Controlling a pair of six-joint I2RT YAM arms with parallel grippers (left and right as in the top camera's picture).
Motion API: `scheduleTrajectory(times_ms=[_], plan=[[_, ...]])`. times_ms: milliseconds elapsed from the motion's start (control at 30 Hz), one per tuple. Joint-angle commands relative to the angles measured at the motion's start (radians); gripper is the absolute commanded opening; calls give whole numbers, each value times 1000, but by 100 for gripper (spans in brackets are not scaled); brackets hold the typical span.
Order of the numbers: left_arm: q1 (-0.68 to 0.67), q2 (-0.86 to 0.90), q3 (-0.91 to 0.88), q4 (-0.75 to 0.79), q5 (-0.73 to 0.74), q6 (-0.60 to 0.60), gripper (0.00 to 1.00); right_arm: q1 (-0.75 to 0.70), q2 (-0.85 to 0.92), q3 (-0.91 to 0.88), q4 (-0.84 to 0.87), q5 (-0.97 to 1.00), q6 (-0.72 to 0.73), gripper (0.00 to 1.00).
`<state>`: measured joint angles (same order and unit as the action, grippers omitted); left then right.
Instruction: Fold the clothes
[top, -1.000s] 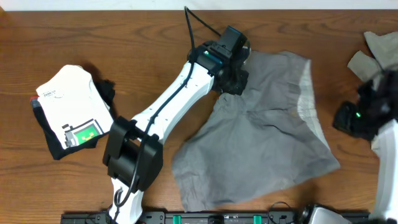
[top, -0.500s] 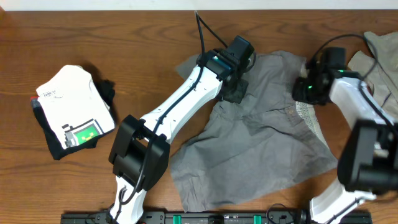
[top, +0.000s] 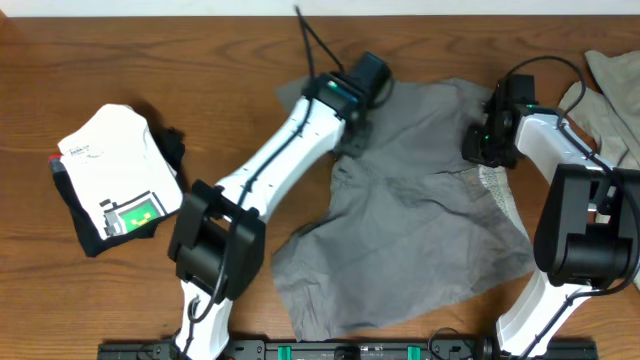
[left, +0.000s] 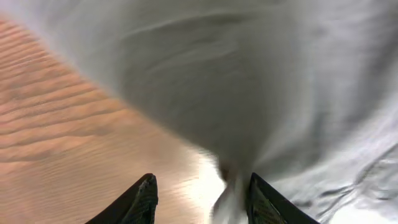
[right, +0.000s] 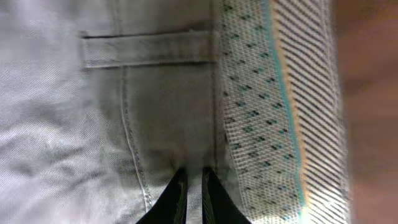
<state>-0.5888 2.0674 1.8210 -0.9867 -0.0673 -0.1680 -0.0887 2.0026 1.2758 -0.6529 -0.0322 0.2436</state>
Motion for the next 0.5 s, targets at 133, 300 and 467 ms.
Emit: scheduleTrajectory(times_ms=[133, 300, 467], plan=[[134, 7, -7, 58, -46, -32, 49, -121, 100, -63, -74, 312, 94, 9], [179, 26, -8, 162, -8, -30, 60, -164, 100, -63, -87, 274, 111, 8], [198, 72, -20, 333, 200, 16, 71, -156, 100, -63, -96, 259, 111, 8]])
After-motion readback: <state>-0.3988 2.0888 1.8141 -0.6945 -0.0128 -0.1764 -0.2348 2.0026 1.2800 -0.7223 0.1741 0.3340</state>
